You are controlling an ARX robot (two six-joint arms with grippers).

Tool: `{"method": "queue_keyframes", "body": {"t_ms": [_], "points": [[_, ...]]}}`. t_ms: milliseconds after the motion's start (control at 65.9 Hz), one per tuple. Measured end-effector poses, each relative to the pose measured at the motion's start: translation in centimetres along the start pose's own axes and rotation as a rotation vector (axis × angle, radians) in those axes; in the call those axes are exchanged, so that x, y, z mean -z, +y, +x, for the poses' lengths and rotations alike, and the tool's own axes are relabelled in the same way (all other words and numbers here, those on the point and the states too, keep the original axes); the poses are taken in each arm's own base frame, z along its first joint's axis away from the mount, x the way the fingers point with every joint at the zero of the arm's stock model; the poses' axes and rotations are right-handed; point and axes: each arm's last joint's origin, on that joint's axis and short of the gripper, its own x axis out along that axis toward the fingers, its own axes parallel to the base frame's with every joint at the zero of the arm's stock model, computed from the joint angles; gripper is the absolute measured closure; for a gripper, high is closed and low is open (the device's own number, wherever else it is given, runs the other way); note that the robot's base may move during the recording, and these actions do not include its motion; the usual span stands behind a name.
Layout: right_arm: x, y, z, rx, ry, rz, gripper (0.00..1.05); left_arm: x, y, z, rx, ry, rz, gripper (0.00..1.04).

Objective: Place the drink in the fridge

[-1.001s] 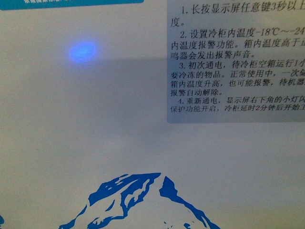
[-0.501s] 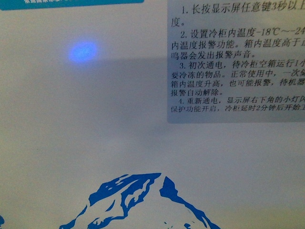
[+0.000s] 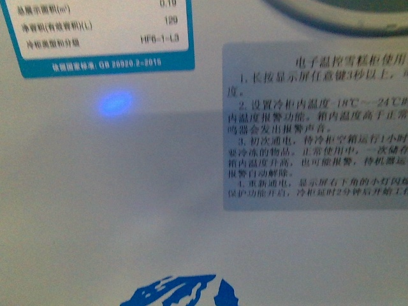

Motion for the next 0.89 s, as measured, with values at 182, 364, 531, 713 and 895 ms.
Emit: {"method": "queue_keyframes", "body": {"t_ms": [182, 364, 531, 713, 895], "points": [[-6.0, -0.4, -9.6, -0.005, -0.195, 0.031, 0.67, 0.0, 0.0, 0.0, 0.000, 0.000, 0.000, 0.08], [-9.5, -0.9, -18.7, 0.007, -0.398, 0.082, 0.67, 0.0, 0.0, 0.0, 0.000, 0.000, 0.000, 0.08], [-10.3, -0.9, -26.4, 0.029, -0.582, 0.120, 0.67, 0.0, 0.0, 0.0, 0.000, 0.000, 0.000, 0.08], [-7.3, 0.2, -36.7, 0.015, -0.816, 0.176, 0.67, 0.0, 0.0, 0.0, 0.000, 0.000, 0.000, 0.08], [-4.6, 1.6, -41.1, -0.008, -0.959, 0.237, 0.67, 0.0, 0.0, 0.0, 0.000, 0.000, 0.000, 0.08]]}}
